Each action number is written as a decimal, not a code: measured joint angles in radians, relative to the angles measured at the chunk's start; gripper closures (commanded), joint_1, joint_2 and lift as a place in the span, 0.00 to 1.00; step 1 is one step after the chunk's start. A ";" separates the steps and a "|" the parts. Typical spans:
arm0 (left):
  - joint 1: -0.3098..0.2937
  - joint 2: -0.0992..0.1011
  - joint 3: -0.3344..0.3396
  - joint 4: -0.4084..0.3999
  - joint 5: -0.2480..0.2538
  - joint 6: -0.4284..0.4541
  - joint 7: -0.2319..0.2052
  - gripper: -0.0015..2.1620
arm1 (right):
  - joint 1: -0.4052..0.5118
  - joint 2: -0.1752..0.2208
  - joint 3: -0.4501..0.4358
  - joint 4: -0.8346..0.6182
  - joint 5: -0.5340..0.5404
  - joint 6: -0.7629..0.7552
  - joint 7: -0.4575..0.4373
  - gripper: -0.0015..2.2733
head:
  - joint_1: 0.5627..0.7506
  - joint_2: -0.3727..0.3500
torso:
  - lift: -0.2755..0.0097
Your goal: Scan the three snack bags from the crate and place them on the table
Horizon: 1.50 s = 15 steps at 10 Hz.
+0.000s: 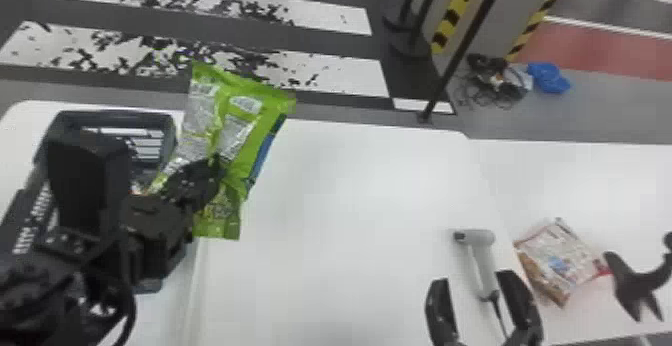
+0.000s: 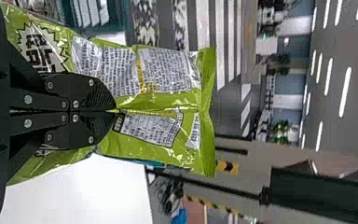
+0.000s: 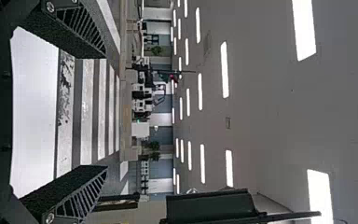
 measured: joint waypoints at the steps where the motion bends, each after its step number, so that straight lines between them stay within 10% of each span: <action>1: -0.034 0.001 -0.079 0.066 -0.018 -0.003 -0.030 0.88 | -0.006 -0.001 -0.008 -0.013 -0.009 0.058 0.018 0.04 | 0.70 0.03 | 0.84; 7: -0.278 -0.022 -0.368 0.606 -0.057 -0.240 -0.128 0.88 | -0.012 0.005 -0.125 -0.175 -0.085 0.455 0.119 0.04 | 0.70 0.03 | 0.84; 15: -0.367 -0.103 -0.404 1.085 -0.034 -0.524 -0.256 0.88 | -0.062 0.017 -0.155 -0.277 -0.127 0.651 0.177 0.04 | 0.70 0.03 | 0.84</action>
